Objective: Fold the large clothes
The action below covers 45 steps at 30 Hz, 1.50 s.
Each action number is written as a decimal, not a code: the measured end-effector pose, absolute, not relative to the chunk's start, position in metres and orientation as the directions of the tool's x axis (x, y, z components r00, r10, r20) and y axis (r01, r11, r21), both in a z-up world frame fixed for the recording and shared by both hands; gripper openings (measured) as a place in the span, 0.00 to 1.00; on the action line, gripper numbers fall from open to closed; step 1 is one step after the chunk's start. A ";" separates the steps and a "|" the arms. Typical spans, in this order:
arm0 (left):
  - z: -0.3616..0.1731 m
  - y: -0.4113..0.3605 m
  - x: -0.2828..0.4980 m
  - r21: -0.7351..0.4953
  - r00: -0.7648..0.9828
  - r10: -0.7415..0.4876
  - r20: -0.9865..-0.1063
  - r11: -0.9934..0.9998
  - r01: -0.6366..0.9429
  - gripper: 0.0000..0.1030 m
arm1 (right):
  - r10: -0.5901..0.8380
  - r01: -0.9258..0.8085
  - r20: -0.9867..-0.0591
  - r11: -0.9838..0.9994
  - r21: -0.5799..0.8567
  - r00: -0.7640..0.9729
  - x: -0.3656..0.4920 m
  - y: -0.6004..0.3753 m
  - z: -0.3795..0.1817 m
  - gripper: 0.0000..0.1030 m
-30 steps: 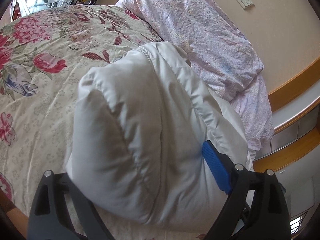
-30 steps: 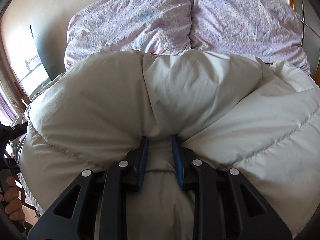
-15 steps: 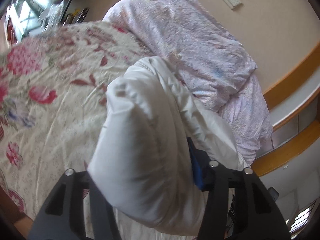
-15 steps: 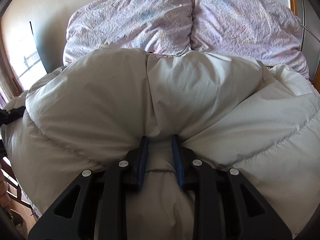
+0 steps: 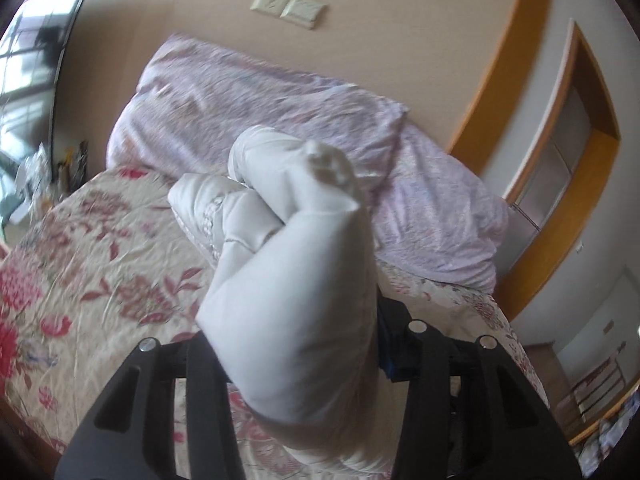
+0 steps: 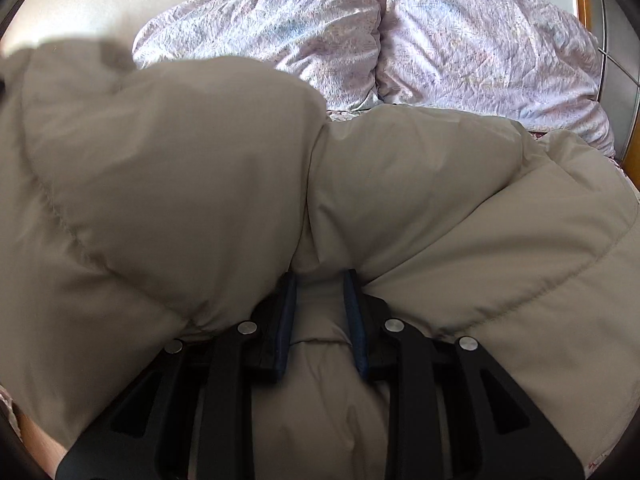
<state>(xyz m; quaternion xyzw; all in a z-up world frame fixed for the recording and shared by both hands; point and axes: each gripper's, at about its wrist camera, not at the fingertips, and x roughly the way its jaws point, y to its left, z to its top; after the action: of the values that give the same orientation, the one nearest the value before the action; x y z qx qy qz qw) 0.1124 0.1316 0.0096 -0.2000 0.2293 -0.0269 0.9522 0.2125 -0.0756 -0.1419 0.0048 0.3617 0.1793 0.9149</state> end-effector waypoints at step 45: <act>-0.008 -0.102 0.174 -0.317 0.696 -0.532 -0.483 0.847 0.428 0.50 | 0.218 -0.138 -0.542 0.973 0.184 0.812 0.149 -0.251 -0.139 0.34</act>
<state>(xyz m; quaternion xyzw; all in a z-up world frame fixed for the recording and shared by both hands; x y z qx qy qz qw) 0.1735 -0.1020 -0.0080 -0.0901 0.2893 -0.2618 0.9163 0.1489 -0.2512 -0.1386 0.0681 0.2923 0.0937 0.9493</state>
